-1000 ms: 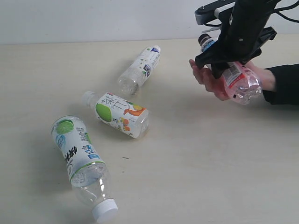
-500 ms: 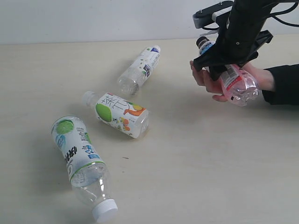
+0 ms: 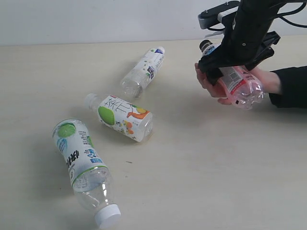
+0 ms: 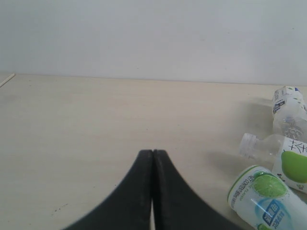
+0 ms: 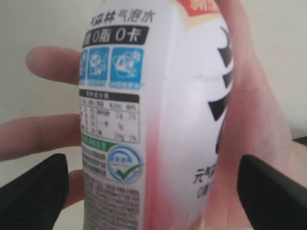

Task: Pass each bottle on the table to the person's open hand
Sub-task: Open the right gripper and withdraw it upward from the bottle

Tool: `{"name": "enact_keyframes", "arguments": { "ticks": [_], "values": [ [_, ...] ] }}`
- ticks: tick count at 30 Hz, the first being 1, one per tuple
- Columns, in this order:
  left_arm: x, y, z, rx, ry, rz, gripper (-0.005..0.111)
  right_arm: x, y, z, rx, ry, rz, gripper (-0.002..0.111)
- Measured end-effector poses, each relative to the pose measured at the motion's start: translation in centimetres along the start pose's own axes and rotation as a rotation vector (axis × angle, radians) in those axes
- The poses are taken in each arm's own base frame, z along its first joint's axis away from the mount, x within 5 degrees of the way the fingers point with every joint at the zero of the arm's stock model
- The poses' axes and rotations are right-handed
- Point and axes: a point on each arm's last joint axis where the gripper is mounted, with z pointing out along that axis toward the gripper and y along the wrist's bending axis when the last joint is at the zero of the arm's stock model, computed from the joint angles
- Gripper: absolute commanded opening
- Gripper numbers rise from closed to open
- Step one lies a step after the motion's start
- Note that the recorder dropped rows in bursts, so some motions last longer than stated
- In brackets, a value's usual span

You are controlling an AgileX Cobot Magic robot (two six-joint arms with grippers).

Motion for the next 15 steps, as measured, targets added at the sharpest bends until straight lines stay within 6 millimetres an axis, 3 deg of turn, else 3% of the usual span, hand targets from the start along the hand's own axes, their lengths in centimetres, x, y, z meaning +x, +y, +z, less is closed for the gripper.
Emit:
{"name": "enact_keyframes", "arguments": {
  "ticks": [4, 9, 12, 15],
  "values": [
    [0.0, 0.0, 0.0, 0.000, 0.000, 0.000, 0.000, 0.0, -0.1, -0.4, 0.000, -0.009, 0.001, 0.090],
    [0.0, 0.0, 0.0, 0.000, 0.000, 0.000, 0.000, 0.0, -0.7, -4.8, 0.003, -0.125, 0.018, 0.087],
    [0.0, 0.0, 0.0, 0.000, 0.000, 0.000, 0.000, 0.5, -1.1, -8.1, 0.004, -0.205, 0.031, 0.053],
    [0.0, 0.0, 0.0, 0.000, 0.000, 0.000, 0.000, 1.4, -1.4, -10.7, 0.000, -0.264, 0.041, 0.010]
  ]
}}
